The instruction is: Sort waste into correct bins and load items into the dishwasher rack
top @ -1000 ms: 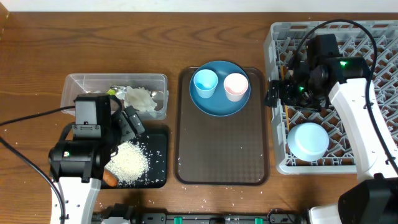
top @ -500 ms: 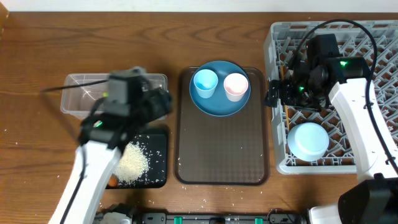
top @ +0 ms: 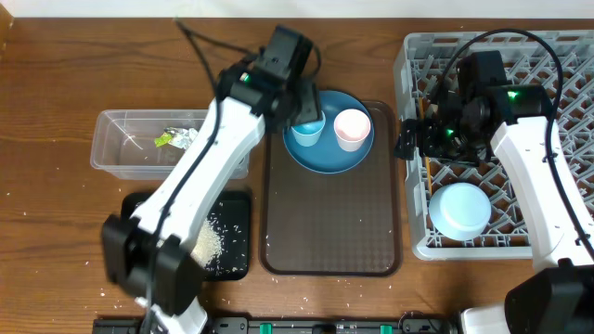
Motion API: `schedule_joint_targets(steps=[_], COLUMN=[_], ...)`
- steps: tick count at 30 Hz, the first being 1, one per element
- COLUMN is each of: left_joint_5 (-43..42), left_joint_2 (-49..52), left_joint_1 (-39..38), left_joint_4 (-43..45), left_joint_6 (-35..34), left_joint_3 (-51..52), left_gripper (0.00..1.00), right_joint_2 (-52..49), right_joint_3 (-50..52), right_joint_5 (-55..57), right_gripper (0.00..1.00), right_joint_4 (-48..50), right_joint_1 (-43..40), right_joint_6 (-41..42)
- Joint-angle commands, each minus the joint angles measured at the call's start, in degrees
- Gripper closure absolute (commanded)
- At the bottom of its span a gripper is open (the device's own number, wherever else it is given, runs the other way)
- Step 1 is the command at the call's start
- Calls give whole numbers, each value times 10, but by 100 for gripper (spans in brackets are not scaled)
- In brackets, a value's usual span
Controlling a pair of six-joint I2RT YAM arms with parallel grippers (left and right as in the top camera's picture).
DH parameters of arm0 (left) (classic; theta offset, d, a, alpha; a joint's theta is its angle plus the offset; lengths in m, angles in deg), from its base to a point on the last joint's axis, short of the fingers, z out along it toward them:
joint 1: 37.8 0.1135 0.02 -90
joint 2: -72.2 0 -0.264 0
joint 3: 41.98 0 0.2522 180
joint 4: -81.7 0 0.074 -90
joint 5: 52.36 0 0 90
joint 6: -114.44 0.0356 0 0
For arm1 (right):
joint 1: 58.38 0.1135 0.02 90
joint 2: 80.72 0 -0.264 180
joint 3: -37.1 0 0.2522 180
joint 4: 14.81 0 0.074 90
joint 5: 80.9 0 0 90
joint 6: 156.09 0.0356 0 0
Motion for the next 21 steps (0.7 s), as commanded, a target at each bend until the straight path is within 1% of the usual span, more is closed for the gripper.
schedule_joint_targets(steps=[1,8,11,16,21], left_joint_5=[26,26,26,32,41], left_joint_2=[51,117,134,144,144], left_joint_1=[10,26,27,27,27], left_joint_4=[0,5,10,11,12], left_joint_6=[10,10,10,10,10], left_joint_3=[-14,-14,-13,-9,-7], left_gripper=[38,38,41,57,66], right_joint_2=[7,7,7,7,7], right_joint_3=[-7,-7,-7,-7,-7], right_joint_5=[-6,-6,-6,-6,-6], right_gripper=[1,1,1,1,1], right_joint_4=[1,1,1,1,1], right_joint_1=[5,5,5,5,5], right_joint_6=[-4,-4,-4,-4,-4])
